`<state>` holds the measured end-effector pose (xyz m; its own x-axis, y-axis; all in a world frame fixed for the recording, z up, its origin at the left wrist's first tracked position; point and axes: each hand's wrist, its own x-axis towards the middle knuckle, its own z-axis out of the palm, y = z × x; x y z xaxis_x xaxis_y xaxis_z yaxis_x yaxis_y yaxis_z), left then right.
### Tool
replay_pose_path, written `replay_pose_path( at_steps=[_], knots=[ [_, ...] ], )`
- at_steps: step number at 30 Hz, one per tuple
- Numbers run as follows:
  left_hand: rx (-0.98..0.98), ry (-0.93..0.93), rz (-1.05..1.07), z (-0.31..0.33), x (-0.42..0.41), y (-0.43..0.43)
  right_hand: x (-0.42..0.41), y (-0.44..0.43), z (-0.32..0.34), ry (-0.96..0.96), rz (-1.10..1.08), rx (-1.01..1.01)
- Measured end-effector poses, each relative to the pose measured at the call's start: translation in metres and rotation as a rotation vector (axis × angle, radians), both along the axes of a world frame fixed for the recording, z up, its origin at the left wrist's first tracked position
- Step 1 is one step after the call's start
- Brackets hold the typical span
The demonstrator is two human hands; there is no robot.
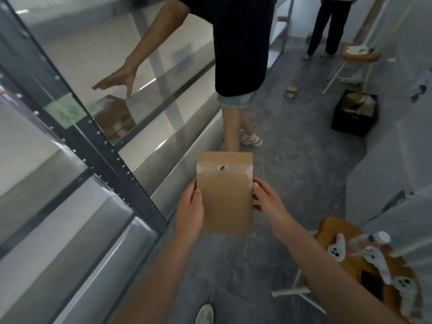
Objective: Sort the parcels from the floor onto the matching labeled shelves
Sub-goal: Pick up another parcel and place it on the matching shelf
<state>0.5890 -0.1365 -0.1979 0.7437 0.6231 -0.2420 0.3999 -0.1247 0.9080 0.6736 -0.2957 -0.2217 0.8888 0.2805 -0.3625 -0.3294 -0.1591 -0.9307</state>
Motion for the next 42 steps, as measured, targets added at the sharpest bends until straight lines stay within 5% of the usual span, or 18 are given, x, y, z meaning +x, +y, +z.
replay_pose_path(
  at_steps=[24, 42],
  knots=[
    [0.103, -0.279, 0.584, 0.102, -0.229, 0.071, -0.139, 0.161, 0.111, -0.225, 0.608, 0.159],
    [0.151, -0.334, 0.877, 0.107, -0.478, 0.132, -0.367, 0.290, 0.126, -0.060, 1.138, 0.235]
  ],
)
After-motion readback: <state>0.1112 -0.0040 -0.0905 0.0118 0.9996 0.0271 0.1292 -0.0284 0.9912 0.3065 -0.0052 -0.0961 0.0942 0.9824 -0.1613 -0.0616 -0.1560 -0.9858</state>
